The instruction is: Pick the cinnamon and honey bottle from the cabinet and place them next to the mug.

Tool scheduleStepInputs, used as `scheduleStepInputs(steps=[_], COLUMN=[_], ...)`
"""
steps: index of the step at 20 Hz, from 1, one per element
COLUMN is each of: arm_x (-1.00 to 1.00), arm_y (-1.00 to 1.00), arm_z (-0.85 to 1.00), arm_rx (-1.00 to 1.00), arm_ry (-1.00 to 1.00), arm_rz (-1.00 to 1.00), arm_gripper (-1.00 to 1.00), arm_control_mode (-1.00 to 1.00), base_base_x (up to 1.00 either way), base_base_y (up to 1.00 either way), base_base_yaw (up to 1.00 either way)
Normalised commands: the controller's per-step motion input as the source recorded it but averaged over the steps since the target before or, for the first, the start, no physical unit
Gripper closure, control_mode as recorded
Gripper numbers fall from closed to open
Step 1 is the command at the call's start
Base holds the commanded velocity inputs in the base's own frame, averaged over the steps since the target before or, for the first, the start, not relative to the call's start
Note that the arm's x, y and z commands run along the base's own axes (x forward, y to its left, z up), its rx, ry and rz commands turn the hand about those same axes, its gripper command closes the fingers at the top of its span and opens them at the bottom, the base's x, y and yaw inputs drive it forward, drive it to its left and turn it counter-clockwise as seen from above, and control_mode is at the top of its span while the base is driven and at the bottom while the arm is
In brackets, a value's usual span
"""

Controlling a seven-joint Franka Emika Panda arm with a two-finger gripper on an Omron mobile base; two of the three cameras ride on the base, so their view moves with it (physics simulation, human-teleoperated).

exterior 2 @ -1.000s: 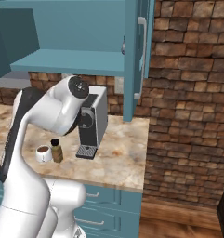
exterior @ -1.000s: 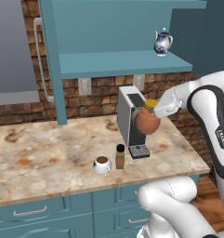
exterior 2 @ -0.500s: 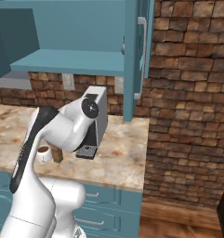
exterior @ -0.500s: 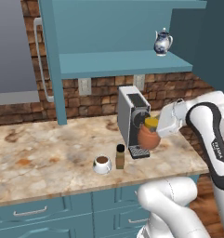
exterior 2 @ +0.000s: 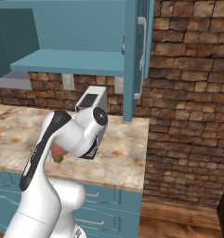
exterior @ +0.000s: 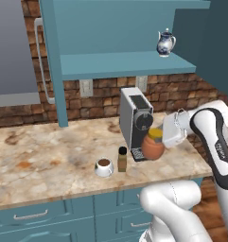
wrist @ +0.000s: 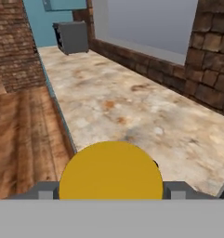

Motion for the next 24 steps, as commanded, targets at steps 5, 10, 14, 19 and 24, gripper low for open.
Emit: scheduleStepInputs(steps=[5,10,14,19,24], arm_x=[0.0,0.0,0.0,0.0,0.11], arm_y=[-0.03,-0.02,-0.09,-0.06,0.0], arm_z=[-0.38,-0.4,-0.44,-0.47,-0.32], arm_rx=[0.0,0.0,0.0,0.0,0.0], arm_ry=[0.0,0.03,0.03,0.02,0.01], arm_rz=[0.11,0.08,0.04,0.0,0.0], arm_gripper=[1.0,1.0,1.0,1.0,1.0], arm_control_mode=[-1.0,-1.0,-1.0,-1.0,-1.0], base_base_x=[0.0,0.0,0.0,0.0,0.0], base_base_y=[0.0,0.0,0.0,0.0,0.0], base_base_yaw=[0.0,0.0,0.0,0.0,0.0])
